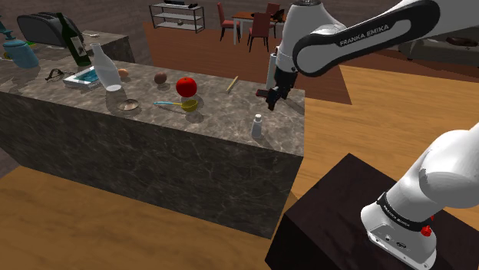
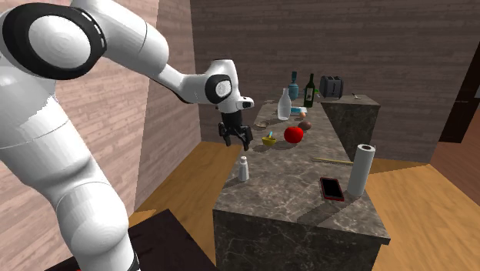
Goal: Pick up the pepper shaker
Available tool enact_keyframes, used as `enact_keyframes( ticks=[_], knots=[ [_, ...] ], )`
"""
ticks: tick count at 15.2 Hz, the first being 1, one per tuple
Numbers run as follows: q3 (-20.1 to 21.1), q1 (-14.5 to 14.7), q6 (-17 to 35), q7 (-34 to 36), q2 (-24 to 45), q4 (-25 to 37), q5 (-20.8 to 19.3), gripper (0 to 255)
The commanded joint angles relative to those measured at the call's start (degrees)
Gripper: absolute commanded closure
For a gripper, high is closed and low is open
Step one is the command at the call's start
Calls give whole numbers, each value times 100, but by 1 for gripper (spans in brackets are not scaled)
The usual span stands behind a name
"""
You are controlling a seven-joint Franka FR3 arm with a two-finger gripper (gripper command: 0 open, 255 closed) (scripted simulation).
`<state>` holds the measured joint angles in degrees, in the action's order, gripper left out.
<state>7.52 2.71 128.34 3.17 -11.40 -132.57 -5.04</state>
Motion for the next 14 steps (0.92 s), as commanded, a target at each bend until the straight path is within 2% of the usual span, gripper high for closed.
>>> enact_keyframes(
  ticks=[1, 6, 14],
  knots=[
    [46, 7, 288, 65, 470, 221, -68, 0],
    [126, 59, 817, 242, 1542, 832, -281, 0],
    [96, 78, 1382, 403, 1959, 677, -463, 0]
  ],
)
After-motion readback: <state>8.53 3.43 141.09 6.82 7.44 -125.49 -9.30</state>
